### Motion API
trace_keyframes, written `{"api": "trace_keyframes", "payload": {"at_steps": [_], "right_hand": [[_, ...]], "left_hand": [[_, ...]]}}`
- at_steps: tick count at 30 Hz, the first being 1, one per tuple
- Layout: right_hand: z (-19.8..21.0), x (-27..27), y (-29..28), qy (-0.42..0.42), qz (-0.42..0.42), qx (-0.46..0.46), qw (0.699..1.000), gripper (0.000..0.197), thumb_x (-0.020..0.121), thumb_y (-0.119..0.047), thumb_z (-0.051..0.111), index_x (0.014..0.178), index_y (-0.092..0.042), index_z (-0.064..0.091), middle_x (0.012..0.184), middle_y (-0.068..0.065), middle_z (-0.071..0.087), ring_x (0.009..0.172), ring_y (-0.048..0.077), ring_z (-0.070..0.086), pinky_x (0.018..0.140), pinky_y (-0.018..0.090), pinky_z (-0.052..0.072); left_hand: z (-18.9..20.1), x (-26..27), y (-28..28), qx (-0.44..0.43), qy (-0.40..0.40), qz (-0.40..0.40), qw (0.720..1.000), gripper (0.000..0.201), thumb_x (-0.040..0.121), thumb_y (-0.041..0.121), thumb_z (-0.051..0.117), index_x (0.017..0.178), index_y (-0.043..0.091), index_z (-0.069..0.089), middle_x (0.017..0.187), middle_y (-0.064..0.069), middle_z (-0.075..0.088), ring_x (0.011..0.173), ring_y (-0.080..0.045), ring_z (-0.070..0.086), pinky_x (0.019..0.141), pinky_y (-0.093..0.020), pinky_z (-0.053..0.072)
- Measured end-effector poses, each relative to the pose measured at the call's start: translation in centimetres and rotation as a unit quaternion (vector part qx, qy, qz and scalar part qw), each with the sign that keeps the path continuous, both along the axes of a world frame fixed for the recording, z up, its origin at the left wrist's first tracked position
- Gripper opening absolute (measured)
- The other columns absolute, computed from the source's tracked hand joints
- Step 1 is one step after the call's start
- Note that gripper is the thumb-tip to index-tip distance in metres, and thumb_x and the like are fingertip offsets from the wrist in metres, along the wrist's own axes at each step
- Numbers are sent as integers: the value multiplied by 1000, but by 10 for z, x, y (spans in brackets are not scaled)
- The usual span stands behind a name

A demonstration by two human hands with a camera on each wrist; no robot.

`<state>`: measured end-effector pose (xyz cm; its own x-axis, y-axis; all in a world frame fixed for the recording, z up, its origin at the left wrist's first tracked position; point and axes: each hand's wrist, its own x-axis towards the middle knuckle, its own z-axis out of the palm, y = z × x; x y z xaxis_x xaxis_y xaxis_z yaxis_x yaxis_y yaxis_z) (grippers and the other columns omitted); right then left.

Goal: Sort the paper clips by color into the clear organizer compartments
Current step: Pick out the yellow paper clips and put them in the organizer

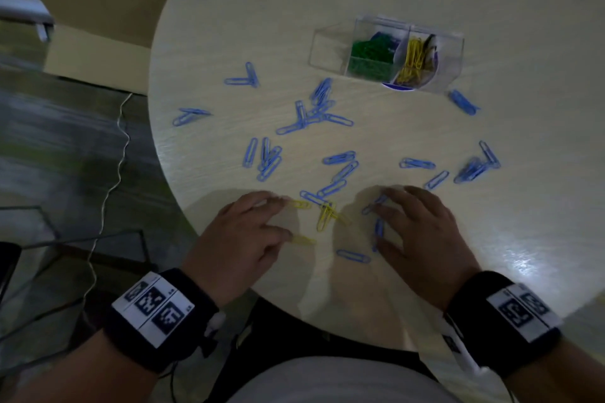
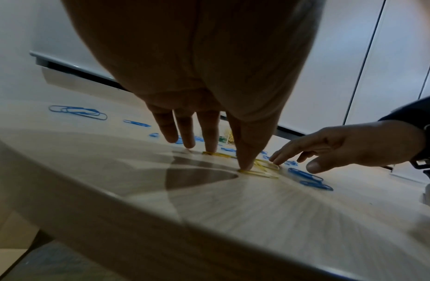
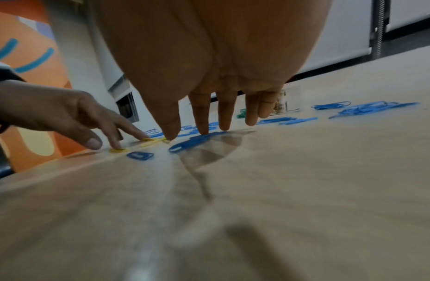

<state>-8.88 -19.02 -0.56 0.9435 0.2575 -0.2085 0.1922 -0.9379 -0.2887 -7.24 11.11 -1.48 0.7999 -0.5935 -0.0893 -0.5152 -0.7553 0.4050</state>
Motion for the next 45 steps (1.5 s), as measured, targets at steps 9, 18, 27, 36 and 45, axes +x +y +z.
{"api": "trace_keyframes", "payload": {"at_steps": [9, 18, 27, 36, 45], "right_hand": [[4, 30, 49, 15, -81, 18, 996, 43, 78, -64, 53, 65, -23, 59, 70, 0, 58, 74, 29, 55, 71, 38, 47], [3, 22, 54, 102, -99, 71, 987, 14, 70, -31, 66, 80, -22, 66, 84, 4, 60, 84, 30, 61, 75, 33, 47], [0, 24, 58, 114, -21, 21, 993, 11, 82, -31, 59, 85, -20, 59, 91, 5, 56, 91, 31, 56, 80, 42, 48], [8, 25, 56, 98, 50, 7, 994, 10, 84, -21, 51, 92, -20, 57, 92, 8, 59, 89, 34, 60, 72, 42, 52], [37, 77, -13, 30, -194, 179, 964, 8, 78, -26, 69, 83, -30, 65, 74, -9, 63, 70, 11, 60, 65, 25, 45]], "left_hand": [[6, 7, -15, 21, 9, 88, 996, 33, 79, 53, 64, 104, 30, 67, 101, 9, 60, 94, -22, 55, 78, -40, 49], [0, 4, -5, 10, 39, 119, 992, 30, 82, 43, 56, 103, 25, 65, 95, 4, 62, 88, -24, 57, 81, -40, 46], [6, -4, -14, 56, 22, 106, 993, 21, 82, 35, 47, 86, 25, 64, 85, 3, 56, 79, -22, 55, 67, -39, 52], [18, 8, -26, 255, 40, 30, 966, 24, 57, 17, 77, 67, 17, 55, 66, -5, 50, 54, -29, 54, 40, -33, 41], [51, 88, -75, 6, 95, 138, 986, 21, 69, 40, 55, 70, 21, 62, 66, 1, 64, 65, -19, 62, 60, -28, 43]]}}
